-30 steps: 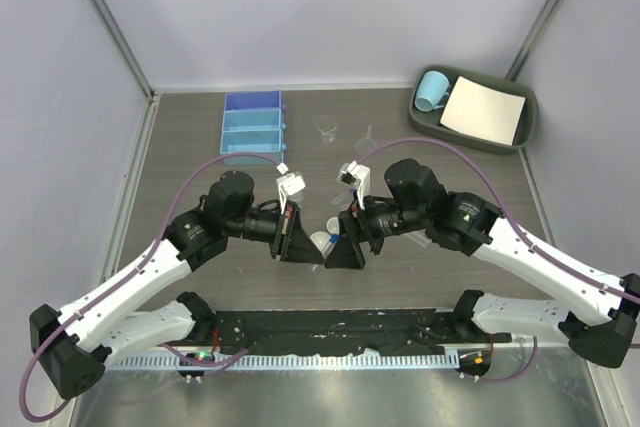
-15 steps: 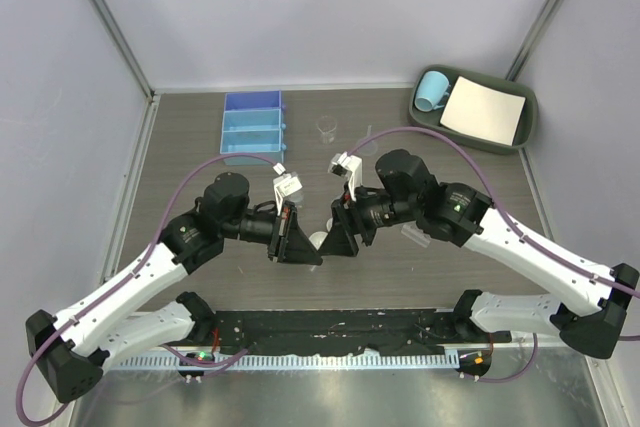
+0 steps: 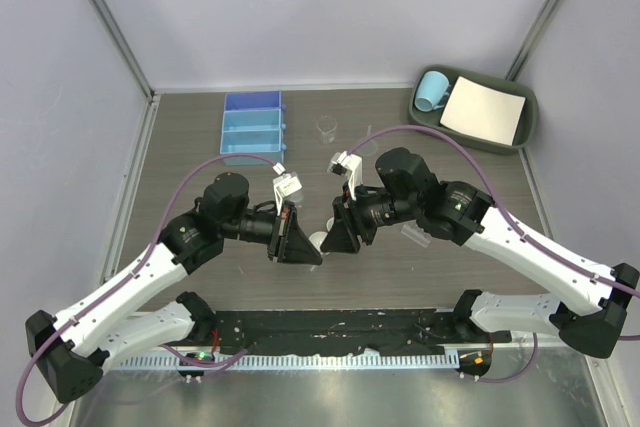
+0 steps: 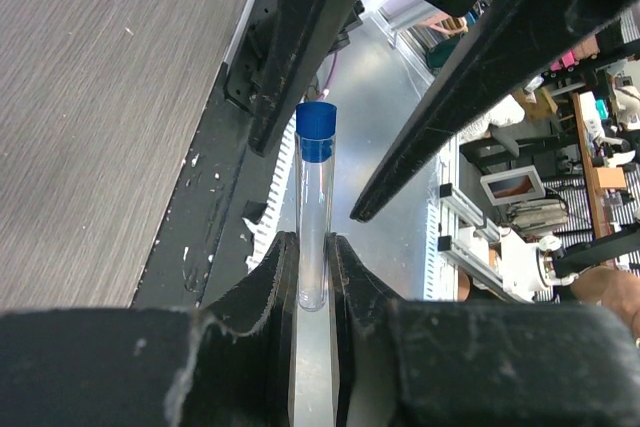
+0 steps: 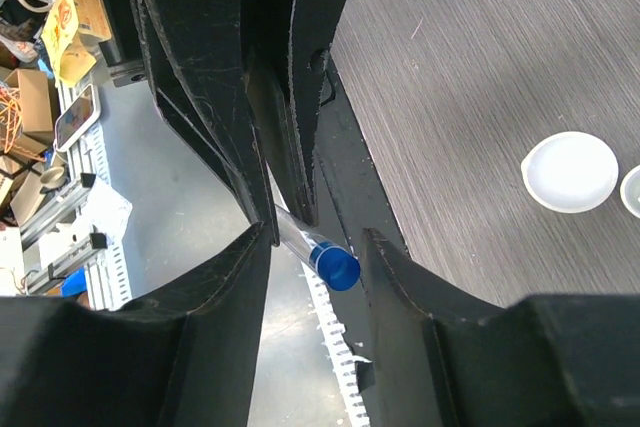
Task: Organize the chemistry lab equipment
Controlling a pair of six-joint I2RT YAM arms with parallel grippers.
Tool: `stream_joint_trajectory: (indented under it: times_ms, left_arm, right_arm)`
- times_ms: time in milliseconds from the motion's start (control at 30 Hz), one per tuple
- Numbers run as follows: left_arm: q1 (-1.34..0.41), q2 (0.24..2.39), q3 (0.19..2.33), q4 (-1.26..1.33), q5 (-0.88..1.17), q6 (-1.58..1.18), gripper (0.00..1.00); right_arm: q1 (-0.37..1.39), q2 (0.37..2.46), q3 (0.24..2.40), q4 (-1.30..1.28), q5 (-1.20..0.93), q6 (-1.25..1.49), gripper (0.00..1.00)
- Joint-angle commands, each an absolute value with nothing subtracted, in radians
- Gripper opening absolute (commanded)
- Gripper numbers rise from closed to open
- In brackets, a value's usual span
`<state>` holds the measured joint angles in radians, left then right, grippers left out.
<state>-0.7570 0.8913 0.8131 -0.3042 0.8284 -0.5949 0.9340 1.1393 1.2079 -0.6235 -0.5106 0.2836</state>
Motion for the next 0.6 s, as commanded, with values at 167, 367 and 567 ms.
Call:
stream_joint_trajectory:
  times_ms: [167, 367, 567]
  left_arm:
    - [-0.756, 0.888, 0.819, -0.281, 0.825, -0.592, 0.13]
    - [-0.758, 0.908, 0.837, -0.294, 0.784, -0.598, 0.35]
    - [-0.756, 0.945, 0.965, -0.429, 0.678, -0.542, 0.49]
  right_arm:
    - [0.937, 1.124, 1.256, -0.626, -0.515, 0.268, 0.15]
    - [0.939, 1.124, 1.262, -0.629, -0.5, 0.268, 0.02]
    - [0.937, 1.123, 1.246, -0.627, -0.463, 0.264, 0.01]
